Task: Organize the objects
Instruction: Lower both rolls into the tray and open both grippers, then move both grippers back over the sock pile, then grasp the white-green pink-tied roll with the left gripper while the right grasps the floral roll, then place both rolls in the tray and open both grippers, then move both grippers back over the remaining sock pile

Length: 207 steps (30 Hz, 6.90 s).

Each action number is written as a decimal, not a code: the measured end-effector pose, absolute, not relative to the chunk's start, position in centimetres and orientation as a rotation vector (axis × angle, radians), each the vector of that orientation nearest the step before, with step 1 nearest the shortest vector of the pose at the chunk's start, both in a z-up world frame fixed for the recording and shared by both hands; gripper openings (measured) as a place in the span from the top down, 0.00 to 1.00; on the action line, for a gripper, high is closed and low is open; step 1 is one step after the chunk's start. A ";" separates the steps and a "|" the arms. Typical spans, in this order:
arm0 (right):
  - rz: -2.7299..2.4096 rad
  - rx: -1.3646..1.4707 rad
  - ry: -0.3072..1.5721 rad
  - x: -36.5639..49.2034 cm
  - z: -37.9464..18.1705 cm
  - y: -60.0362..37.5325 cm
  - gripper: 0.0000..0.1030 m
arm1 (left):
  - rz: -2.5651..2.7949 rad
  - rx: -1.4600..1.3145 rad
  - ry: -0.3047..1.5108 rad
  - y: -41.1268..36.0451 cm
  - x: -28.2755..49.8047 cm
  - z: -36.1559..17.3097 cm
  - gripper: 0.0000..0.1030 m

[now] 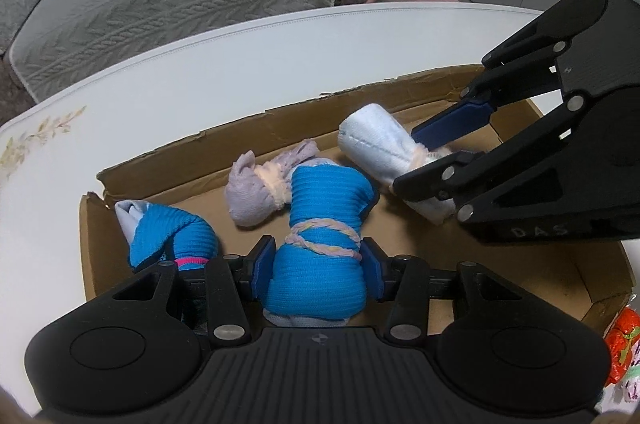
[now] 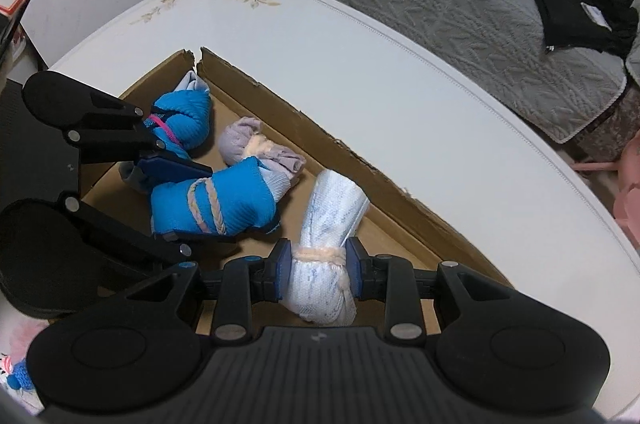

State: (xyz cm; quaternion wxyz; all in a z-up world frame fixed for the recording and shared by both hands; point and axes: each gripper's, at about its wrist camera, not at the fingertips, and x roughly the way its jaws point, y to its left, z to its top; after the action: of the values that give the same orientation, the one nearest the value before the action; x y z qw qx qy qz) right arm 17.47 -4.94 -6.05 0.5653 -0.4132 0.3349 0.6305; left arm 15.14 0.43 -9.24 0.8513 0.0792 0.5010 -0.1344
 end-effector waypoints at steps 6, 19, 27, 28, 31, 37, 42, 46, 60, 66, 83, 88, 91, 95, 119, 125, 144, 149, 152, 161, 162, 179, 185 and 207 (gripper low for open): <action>1.473 -0.980 0.791 17.5 -6.3 -4.7 0.67 | -0.264 0.162 1.062 0.4 15.2 -9.7 0.41; 1.457 -0.989 0.802 17.7 -6.4 -4.7 0.63 | -0.266 0.158 1.054 0.7 15.0 -9.3 0.27; 1.460 -0.988 0.796 18.0 -5.7 -5.4 0.54 | -0.288 0.160 1.061 1.0 14.6 -8.4 0.17; 1.461 -0.988 0.794 18.0 -5.5 -5.7 0.52 | -0.287 0.167 1.056 1.2 14.4 -7.9 0.17; 1.460 -0.988 0.784 18.2 -4.6 -6.5 0.51 | -0.278 0.172 1.047 1.6 13.9 -6.5 0.16; 1.447 -0.937 0.782 17.9 -2.5 -8.7 0.50 | -0.234 0.206 1.024 1.8 12.4 -4.0 0.15; 1.439 -0.889 0.766 17.0 0.1 -12.3 0.46 | -0.216 0.202 1.010 2.4 9.7 -0.9 0.14; 1.397 -0.817 0.784 16.4 1.8 -16.4 0.38 | -0.198 0.200 0.998 3.3 6.4 1.5 0.11; 1.218 -0.666 0.960 13.8 -2.8 -27.9 0.33 | -0.128 0.291 1.189 6.2 -6.3 -3.5 0.05; 1.106 -0.668 1.070 14.1 -6.0 -28.3 0.36 | -0.153 0.337 1.194 5.0 -6.6 -5.7 0.05; 1.059 -0.704 1.130 13.6 -8.2 -27.4 0.43 | -0.204 0.380 1.248 3.7 -6.5 -8.9 0.06; 1.061 -0.723 1.157 13.3 -8.7 -27.2 0.51 | -0.220 0.364 1.267 3.6 -6.2 -10.0 0.11; 1.058 -0.738 1.173 13.2 -9.3 -27.3 0.57 | -0.223 0.357 1.263 3.5 -6.3 -10.5 0.14; 1.062 -0.752 1.188 13.0 -10.1 -27.3 0.62 | -0.230 0.331 1.259 3.8 -6.4 -10.7 0.26; 1.135 -0.560 1.025 14.4 -4.9 -30.0 0.65 | -0.166 0.265 1.057 7.0 -1.7 -0.3 0.68; 1.247 -0.518 0.875 12.9 -1.0 -22.6 0.65 | -0.137 0.235 0.985 6.9 2.4 1.6 0.68; 1.525 -0.756 0.822 7.1 -6.2 -9.7 0.65 | -0.131 0.280 1.079 6.5 8.8 -6.9 0.68; 1.530 -0.802 0.823 6.1 -7.2 -8.8 0.65 | -0.124 0.290 1.091 7.1 9.1 -8.1 0.68; 1.528 -0.824 0.813 5.9 -7.7 -8.6 0.65 | -0.129 0.297 1.092 7.2 9.3 -8.6 0.68; 1.517 -0.853 0.814 6.1 -8.9 -8.0 0.65 | -0.134 0.314 1.080 6.9 9.6 -9.6 0.68; 1.521 -0.855 0.813 6.1 -8.9 -8.0 0.65 | -0.135 0.314 1.078 6.9 9.6 -9.7 0.67; 1.520 -0.890 0.784 5.5 -9.5 -8.1 0.66 | -0.149 0.312 0.997 7.0 9.0 -10.5 0.67; 1.519 -0.893 0.783 5.4 -9.5 -8.1 0.64 | -0.148 0.311 0.992 6.9 8.9 -10.4 0.57; 1.493 -0.753 0.795 7.3 -3.2 -12.6 0.49 | -0.115 0.261 0.917 7.6 4.7 -1.5 0.26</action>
State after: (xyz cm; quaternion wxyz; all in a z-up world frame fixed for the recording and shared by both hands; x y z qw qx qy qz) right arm 7.34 -12.57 -3.25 0.6011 -0.3251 0.3431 0.6444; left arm 4.70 7.59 -1.54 0.8869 0.1257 0.4410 -0.0553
